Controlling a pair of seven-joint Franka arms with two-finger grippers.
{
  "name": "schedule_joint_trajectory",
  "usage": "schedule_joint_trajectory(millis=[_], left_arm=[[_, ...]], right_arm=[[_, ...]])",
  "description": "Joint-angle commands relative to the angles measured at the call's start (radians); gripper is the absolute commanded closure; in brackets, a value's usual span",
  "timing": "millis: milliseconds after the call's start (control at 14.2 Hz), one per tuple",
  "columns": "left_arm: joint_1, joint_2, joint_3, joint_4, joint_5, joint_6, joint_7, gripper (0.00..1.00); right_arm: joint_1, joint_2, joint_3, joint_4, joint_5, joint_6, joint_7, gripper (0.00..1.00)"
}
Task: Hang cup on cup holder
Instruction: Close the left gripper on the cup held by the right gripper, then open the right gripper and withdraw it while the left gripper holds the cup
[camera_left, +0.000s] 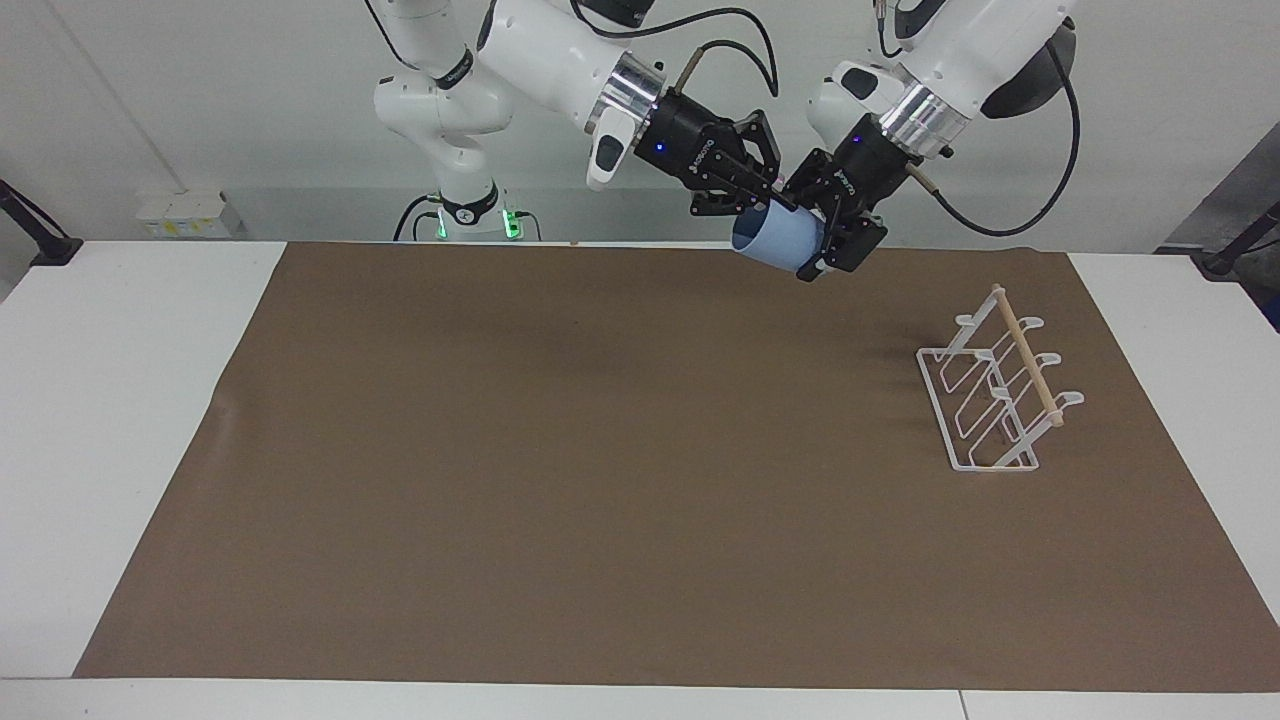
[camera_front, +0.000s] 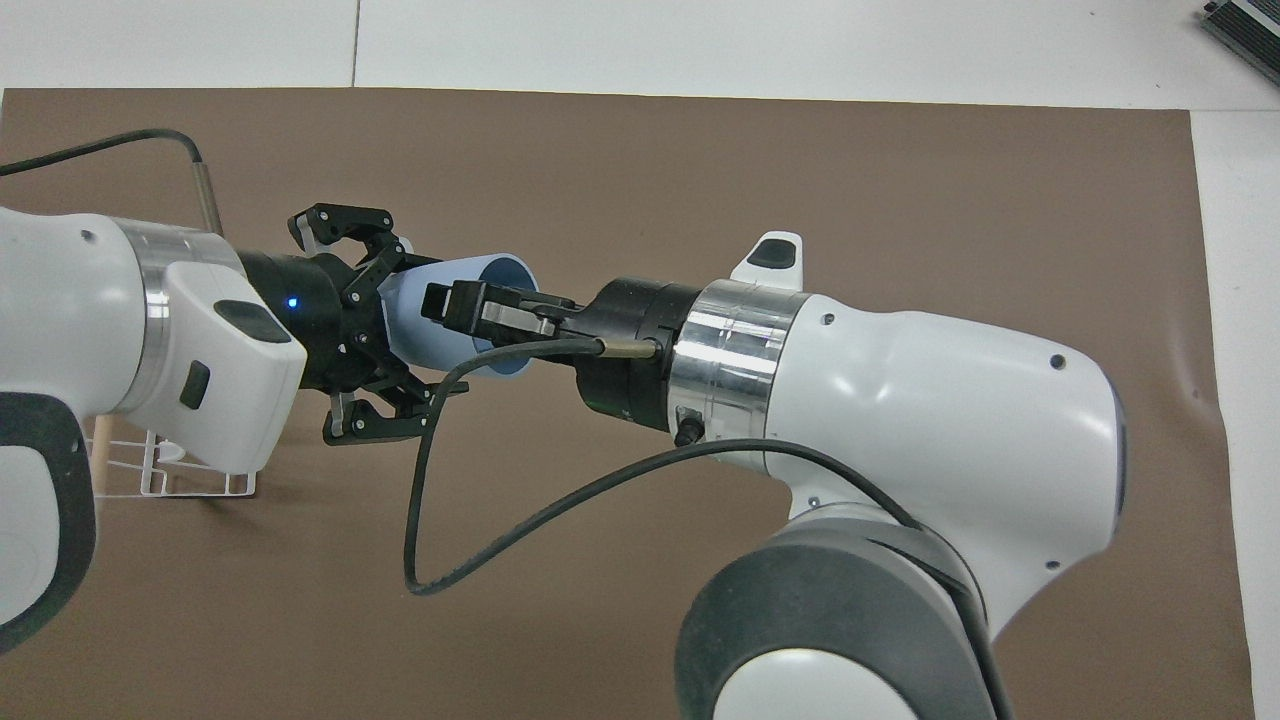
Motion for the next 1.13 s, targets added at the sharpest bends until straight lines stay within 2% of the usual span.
schedule_joint_trajectory(millis=[0,282,423,493,634,775,1057], left_arm=[[-0.022,-0.009,-0.009,-0.005,0.037,-0.032,-0.026,1.0],[-0.018,-0.009,-0.006,-0.014,0.049,-0.018,-0.031,1.0],[-0.016,-0.009,-0.006,-0.014,0.083,-0.018,-0.031,1.0],[-0.016,-0.009,-0.006,-0.014,0.107,-0.018,-0.031,1.0],[-0.015,-0.009,-0.006,-0.015,0.19,-0.011,-0.034,1.0],[-0.012,-0.009,-0.006,-0.016,0.27,-0.012,-0.037,1.0],[-0.009,-0.02,-0.006,-0.04,0.518,-0.029,-0.037,1.0]], right_arm=[[-0.003,0.009,0.007,0.015,0.012,0.031,0.007,1.0],[-0.003,0.01,0.007,0.015,0.012,0.029,0.01,0.98],[-0.003,0.01,0.007,0.015,0.015,0.029,0.013,0.66],[-0.006,0.01,0.007,0.015,0.02,0.029,0.025,0.53],[-0.006,0.01,0.007,0.017,0.024,0.029,0.071,0.37],[-0.006,0.01,0.007,0.017,0.024,0.029,0.077,0.36],[-0.031,0.001,-0.008,0.017,0.005,0.011,0.065,0.36]])
